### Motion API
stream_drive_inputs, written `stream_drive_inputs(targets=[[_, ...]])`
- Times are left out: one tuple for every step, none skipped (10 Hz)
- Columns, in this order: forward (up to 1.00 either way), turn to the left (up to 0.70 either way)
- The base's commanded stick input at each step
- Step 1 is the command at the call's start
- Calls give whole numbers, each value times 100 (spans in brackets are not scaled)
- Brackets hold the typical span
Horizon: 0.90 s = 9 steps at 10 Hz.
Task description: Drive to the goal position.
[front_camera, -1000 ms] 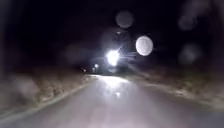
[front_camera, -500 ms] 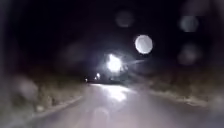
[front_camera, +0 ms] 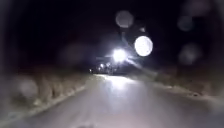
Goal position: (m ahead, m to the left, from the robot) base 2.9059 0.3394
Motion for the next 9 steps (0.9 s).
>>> stream_drive_inputs(targets=[[100,3],[100,2],[100,1],[100,1],[100,0],[100,0],[100,0],[100,0],[100,0]])
